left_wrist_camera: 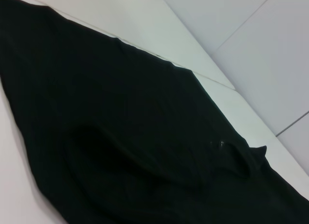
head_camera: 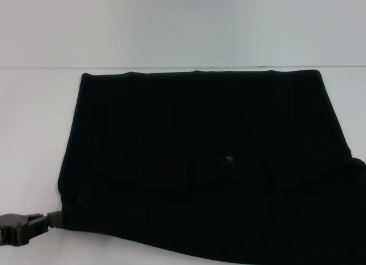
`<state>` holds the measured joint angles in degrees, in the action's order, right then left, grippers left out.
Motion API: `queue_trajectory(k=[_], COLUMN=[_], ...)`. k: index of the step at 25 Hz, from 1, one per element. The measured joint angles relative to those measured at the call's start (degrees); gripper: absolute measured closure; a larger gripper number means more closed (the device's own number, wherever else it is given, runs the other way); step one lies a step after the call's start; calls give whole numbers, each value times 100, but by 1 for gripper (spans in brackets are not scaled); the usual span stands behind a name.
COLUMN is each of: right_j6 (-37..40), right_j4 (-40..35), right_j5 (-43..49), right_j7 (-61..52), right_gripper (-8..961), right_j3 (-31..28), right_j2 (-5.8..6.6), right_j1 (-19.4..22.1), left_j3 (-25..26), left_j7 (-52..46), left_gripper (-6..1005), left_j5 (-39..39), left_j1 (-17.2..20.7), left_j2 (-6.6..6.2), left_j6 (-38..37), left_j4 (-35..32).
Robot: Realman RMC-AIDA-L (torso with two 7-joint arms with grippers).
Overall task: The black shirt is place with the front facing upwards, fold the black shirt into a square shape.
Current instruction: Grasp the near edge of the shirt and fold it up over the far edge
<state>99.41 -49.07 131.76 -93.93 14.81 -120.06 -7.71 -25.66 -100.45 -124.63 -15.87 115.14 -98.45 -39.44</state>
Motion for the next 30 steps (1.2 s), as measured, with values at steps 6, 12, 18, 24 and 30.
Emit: queue_trajectory(k=[6, 12, 18, 24, 30], right_j6=[-9, -163, -792, -2096, -3835], right_j4=[-21, -54, 128, 890, 1618], right_j5=[0, -1, 4, 9, 122], right_j7=[-97, -527, -1071, -1579, -1791], right_gripper=[827, 819, 811, 802, 794], right_j3=[0, 25, 195, 888, 1638], right_j2=[60, 250, 594, 1014, 1097], right_j1=[-402, -1119, -1970, -2817, -3586], left_j3=[16, 228, 280, 241, 43], left_j7=[-80, -343, -713, -812, -729], left_gripper=[1001, 1000, 1001, 1000, 1000], left_j5=[26, 51, 57, 31, 34], left_j1=[-251, -853, -1632, -2347, -2806], left_j2=[-24, -68, -233, -303, -248], left_j6=[104, 596, 1559, 2936, 4289], left_j4=[29, 98, 343, 705, 1016])
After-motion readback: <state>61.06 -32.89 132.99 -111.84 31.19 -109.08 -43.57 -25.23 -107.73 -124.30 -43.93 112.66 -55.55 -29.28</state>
